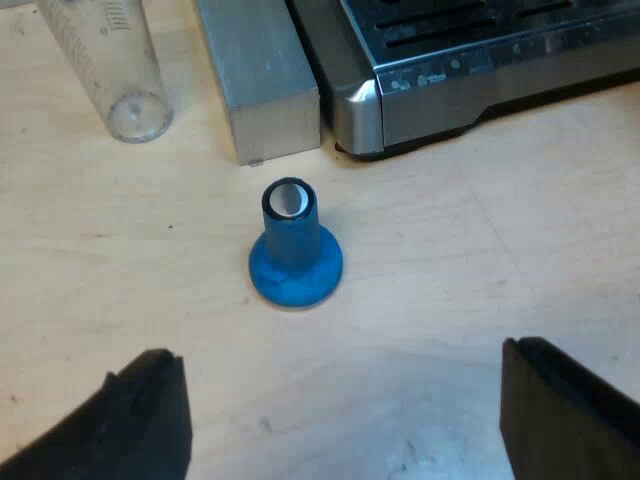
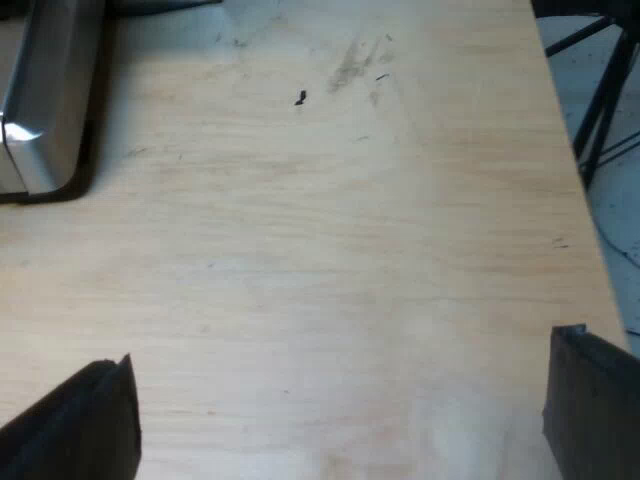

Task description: Pour the beans into the coffee machine

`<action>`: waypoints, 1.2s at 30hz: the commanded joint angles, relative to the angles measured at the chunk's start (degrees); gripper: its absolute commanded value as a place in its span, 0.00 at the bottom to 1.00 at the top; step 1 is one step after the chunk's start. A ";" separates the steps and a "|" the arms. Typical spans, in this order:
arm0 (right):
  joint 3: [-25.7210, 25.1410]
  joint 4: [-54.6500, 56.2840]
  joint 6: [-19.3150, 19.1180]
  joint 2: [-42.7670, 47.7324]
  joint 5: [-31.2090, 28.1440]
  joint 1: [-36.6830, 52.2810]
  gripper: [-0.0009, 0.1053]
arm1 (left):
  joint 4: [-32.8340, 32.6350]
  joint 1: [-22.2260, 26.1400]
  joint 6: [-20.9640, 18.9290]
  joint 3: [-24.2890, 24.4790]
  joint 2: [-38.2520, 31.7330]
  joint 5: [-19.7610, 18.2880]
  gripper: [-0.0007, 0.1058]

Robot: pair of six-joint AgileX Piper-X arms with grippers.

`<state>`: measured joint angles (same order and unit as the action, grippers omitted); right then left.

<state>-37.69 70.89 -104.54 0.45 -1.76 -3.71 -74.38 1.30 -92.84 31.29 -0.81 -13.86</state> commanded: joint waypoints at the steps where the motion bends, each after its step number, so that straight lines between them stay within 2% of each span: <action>1: 1.55 -1.41 -0.23 2.67 2.31 0.05 0.78 | 2.79 0.05 0.16 0.22 -7.92 -0.15 0.63; 5: 3.18 -2.50 0.06 2.67 3.13 0.05 0.78 | 4.13 0.05 0.38 0.22 -7.92 -0.15 0.63; 14: 6.78 -10.46 4.16 2.58 3.35 0.05 0.78 | 11.22 0.05 1.48 0.21 -7.92 0.00 0.63; 17: 6.96 -10.70 4.15 2.58 3.35 0.05 0.78 | 13.41 0.05 1.87 -0.60 -7.92 0.16 0.63; 36: 6.96 -10.80 4.15 2.58 3.35 0.05 0.78 | 13.53 0.05 1.71 -0.63 -7.92 -0.51 0.63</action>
<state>-30.53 60.31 -100.66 0.40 0.98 -3.71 -61.62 1.30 -90.97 30.65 -0.73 -14.06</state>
